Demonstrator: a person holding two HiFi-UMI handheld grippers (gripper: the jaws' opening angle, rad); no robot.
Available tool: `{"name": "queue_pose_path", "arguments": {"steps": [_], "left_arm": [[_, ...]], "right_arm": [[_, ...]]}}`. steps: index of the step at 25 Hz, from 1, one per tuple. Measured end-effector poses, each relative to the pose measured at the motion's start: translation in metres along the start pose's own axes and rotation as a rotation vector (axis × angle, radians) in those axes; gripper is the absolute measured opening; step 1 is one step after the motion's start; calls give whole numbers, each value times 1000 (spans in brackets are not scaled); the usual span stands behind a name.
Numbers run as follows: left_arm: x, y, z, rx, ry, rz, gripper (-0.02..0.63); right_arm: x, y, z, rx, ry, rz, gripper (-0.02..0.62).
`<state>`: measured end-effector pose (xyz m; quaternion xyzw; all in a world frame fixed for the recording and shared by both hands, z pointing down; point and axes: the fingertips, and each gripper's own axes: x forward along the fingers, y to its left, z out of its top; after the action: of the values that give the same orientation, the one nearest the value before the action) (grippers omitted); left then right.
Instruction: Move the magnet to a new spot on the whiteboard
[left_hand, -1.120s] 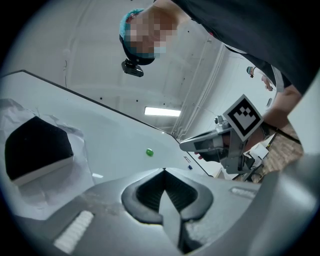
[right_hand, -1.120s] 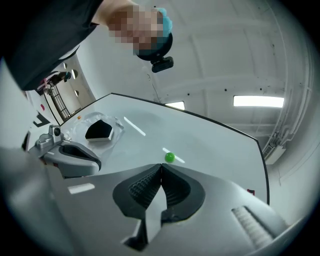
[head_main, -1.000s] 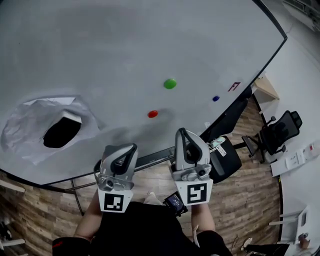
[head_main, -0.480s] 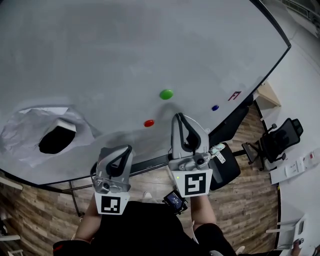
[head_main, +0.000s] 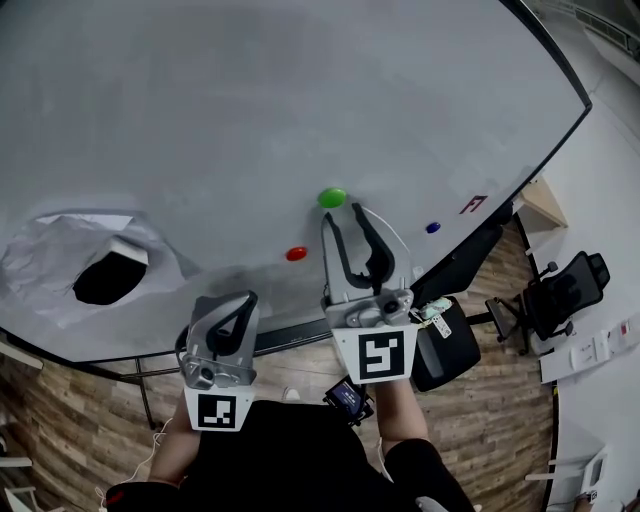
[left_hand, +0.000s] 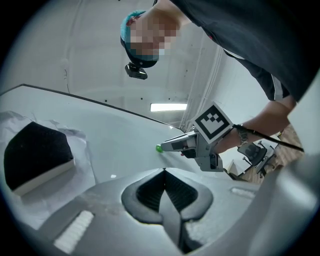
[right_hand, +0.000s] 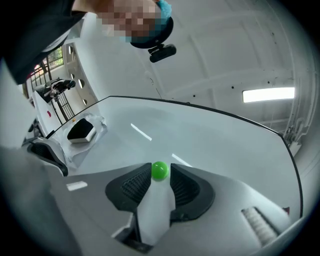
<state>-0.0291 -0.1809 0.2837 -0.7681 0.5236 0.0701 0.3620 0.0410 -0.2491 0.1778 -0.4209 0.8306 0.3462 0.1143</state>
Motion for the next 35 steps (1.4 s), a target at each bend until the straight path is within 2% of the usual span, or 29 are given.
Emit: {"name": "queue_pose_path", "arguments": {"steps": [4, 13, 35], "left_arm": [[-1, 2, -1, 8, 7, 12, 2], [-1, 2, -4, 22, 13, 19, 2], [-7, 7, -8, 18, 23, 15, 2]], "right_arm": [[7, 3, -2, 0, -1, 17, 138], [16, 4, -4, -37, 1, 15, 137], [14, 6, -6, -31, 18, 5, 124]]}}
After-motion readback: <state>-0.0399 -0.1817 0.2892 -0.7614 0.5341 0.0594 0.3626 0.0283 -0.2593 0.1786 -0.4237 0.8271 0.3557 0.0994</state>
